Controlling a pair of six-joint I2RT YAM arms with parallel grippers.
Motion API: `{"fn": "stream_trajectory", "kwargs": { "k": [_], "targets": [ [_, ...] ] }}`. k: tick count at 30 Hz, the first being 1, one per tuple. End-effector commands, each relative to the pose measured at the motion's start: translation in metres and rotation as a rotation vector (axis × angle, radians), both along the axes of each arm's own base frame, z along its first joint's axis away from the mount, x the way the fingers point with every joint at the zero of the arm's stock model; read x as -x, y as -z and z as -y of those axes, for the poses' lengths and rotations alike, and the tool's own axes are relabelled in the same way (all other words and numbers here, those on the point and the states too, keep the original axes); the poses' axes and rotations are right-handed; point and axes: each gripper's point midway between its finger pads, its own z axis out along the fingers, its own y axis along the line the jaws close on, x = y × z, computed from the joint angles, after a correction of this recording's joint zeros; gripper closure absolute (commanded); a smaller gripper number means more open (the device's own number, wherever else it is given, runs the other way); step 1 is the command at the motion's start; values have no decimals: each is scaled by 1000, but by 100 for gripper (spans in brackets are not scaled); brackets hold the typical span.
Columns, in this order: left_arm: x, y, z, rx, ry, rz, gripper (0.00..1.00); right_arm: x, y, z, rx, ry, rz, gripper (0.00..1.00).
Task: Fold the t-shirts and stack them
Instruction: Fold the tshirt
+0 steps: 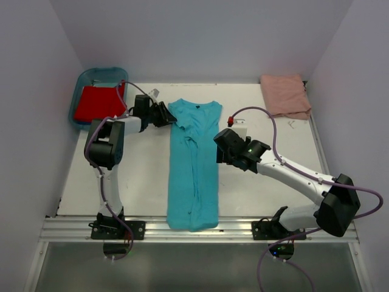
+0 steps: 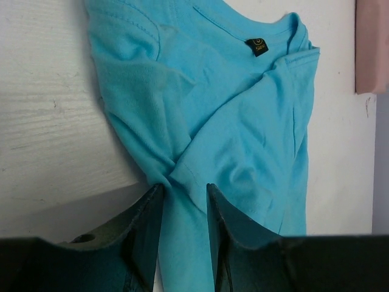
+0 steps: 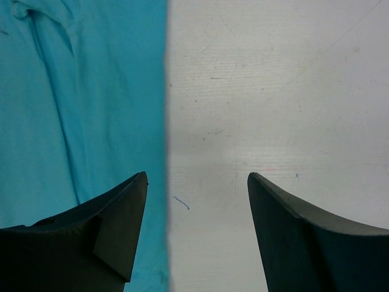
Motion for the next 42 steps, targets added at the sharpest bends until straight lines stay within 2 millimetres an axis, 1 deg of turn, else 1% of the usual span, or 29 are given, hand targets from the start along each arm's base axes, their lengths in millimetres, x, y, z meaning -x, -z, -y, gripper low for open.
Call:
{"fn": "stream_trajectory", "kwargs": {
  "k": [1, 4, 10, 12, 13, 16, 21, 24, 25, 27, 28, 31, 33, 34, 37, 42],
  "targets": [
    [-7, -14, 12, 49, 30, 70, 62, -4, 0, 1, 4, 6, 18, 29],
    [-6, -16, 10, 43, 25, 64, 63, -6, -1, 3, 7, 13, 24, 29],
    [-6, -25, -1, -14, -21, 56, 65, -6, 0, 5, 19, 14, 22, 29],
    [-6, -36, -5, -27, -42, 61, 66, -6, 1, 5, 18, 15, 21, 29],
    [-6, -36, -4, -29, -42, 62, 67, -6, 0, 6, 19, 17, 22, 29],
    [-7, -50, -5, -24, -50, 85, 67, -6, 0, 7, 23, 19, 22, 29],
    [-10, -63, -3, -6, -49, 112, 67, -7, -1, 8, 26, 21, 26, 29],
    [-14, -58, -1, -5, -37, 104, 67, -7, -3, 9, 26, 25, 29, 29],
    [-14, -48, 0, -7, -34, 83, 67, -8, -3, 9, 25, 25, 29, 29],
    [-18, -44, 2, -1, -26, 77, 67, -9, -4, 10, 26, 27, 33, 29],
    [-19, -34, 2, 2, -26, 57, 67, -9, -5, 10, 25, 25, 34, 29],
    [-22, -23, 7, 26, -18, 50, 68, -9, -5, 10, 22, 27, 36, 29],
    [-23, -20, 10, 38, -11, 49, 68, -9, -5, 10, 22, 27, 34, 29],
    [-23, -14, 10, 36, -12, 42, 68, -8, -5, 10, 23, 27, 33, 29],
    [-25, -10, 12, 34, -9, 38, 69, -9, -6, 11, 21, 29, 39, 29],
    [-25, -12, 12, 29, -8, 43, 69, -9, -6, 11, 24, 29, 38, 29]
  ]
}}
